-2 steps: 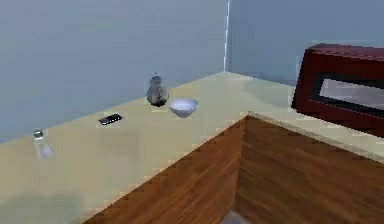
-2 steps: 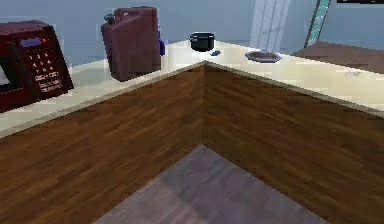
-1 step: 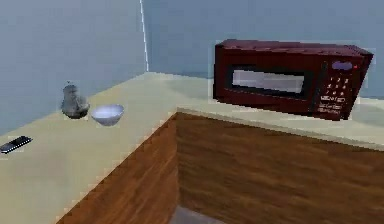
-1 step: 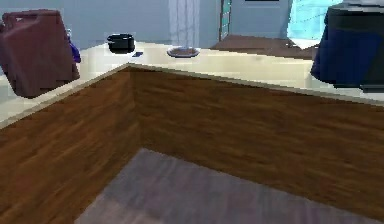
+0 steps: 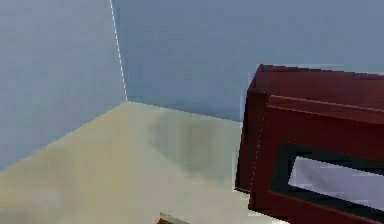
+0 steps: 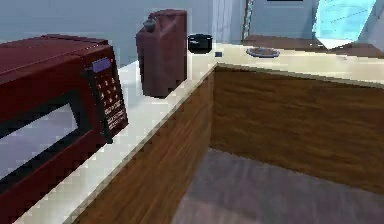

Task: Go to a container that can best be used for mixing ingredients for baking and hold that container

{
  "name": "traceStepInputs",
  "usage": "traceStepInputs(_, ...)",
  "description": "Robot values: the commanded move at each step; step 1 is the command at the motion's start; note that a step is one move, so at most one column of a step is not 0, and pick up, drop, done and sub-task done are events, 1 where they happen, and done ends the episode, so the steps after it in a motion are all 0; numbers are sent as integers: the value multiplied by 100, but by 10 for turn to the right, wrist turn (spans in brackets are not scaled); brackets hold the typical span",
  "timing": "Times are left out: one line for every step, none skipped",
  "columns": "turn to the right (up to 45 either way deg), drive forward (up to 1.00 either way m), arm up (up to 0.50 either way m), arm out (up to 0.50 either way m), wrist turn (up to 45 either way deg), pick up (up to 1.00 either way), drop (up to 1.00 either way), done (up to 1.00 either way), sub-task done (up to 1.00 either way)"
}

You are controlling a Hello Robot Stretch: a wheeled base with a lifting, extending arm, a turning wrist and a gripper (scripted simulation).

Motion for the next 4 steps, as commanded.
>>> traceStepInputs(-450, 0, 0, 0, 0, 0, 0, 0, 0)
traceStepInputs(-450, 0, 0, 0, 0, 0, 0, 0, 0)
traceStepInputs(-450, 0, 0, 0, 0, 0, 0, 0, 0)
traceStepInputs(-90, 0, 0, 0, 0, 0, 0, 0, 0)
